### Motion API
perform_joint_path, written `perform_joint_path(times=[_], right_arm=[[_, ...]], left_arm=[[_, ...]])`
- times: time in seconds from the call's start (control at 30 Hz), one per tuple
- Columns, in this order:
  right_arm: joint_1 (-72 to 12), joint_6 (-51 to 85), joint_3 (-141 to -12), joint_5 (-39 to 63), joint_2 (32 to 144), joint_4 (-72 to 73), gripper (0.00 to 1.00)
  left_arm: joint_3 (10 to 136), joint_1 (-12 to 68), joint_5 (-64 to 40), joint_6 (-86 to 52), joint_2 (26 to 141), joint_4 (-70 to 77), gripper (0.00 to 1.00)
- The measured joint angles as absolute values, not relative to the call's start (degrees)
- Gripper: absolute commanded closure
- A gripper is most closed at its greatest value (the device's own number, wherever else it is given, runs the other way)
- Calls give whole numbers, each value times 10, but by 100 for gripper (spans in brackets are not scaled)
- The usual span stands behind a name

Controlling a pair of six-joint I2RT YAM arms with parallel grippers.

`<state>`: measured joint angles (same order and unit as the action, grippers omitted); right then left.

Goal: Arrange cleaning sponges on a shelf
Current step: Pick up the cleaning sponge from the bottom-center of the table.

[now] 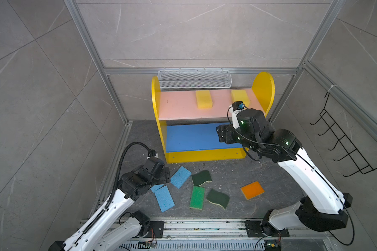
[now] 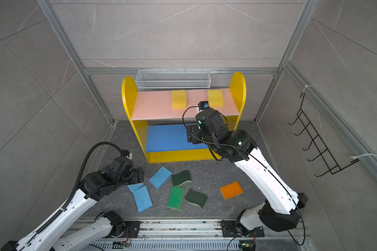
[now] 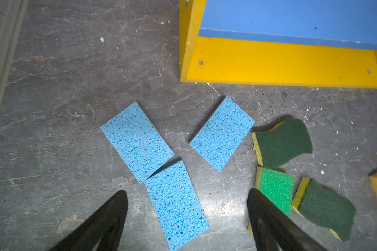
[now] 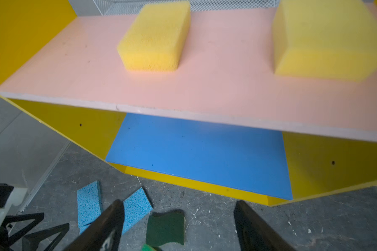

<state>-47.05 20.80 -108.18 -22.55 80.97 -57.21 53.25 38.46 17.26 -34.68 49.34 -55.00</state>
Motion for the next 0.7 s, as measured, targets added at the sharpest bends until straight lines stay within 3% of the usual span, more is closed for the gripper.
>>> perform_joint_path(times=[0.4, 0.7], right_arm=[[-481, 288, -734, -255, 618, -561, 16], [-481, 371, -546, -246, 585, -523, 13]], left_arm=[[505, 632, 232, -468, 595, -556, 11], [479, 770, 280, -576, 694, -491, 9]])
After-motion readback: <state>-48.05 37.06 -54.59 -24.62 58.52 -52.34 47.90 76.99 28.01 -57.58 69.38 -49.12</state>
